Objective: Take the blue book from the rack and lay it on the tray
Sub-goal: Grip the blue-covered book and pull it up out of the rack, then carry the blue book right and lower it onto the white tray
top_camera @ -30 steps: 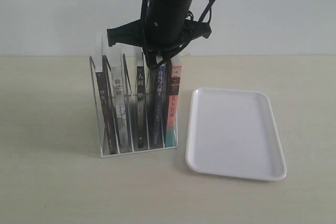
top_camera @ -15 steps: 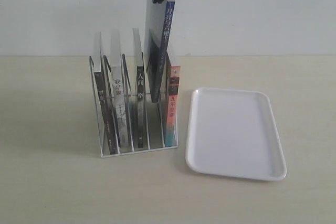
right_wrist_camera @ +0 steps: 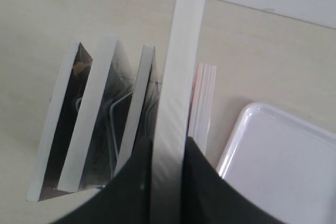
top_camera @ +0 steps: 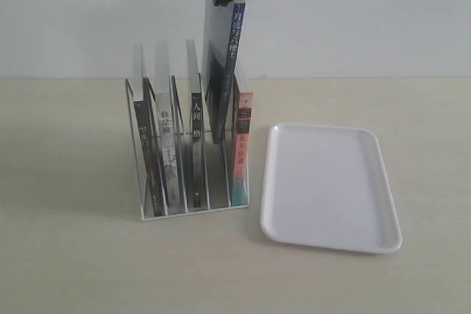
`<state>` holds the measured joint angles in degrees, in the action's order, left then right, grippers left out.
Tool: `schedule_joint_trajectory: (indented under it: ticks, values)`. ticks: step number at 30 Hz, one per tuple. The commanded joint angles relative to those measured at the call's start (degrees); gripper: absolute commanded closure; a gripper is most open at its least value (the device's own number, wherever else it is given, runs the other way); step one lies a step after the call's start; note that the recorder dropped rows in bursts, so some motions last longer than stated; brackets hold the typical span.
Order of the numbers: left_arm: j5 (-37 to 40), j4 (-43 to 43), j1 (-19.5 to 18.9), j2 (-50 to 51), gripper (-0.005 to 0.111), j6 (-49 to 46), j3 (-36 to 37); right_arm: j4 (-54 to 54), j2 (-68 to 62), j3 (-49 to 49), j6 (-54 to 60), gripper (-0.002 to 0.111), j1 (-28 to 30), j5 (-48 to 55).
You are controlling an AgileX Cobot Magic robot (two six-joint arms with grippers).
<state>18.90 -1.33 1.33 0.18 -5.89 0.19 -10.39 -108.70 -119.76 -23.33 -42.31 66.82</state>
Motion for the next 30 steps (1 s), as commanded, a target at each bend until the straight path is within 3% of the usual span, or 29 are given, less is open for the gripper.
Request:
schedule_joint_trajectory:
  ticks: [1,16,20,30]
  values:
    - [-0.91,-0.14,-0.11,-0.18,0.102,-0.13,-0.19,-1.79,4.32,-0.34,2.43,0.108,0.11,-2.23]
    - [-0.91,-0.14,-0.11,-0.18,0.102,-0.13,-0.19,-24.94,23.96,-0.19,2.31,0.108,0.11,3.14]
    - [-0.91,-0.14,-0.11,-0.18,0.102,-0.13,-0.19,-25.69,27.94,2.07,2.42,0.108,0.11,3.14]
    - [-0.91,-0.14,-0.11,-0.18,0.102,-0.13,-0.19,-35.74,39.60,20.71,-2.60,0.108,0.11,3.14]
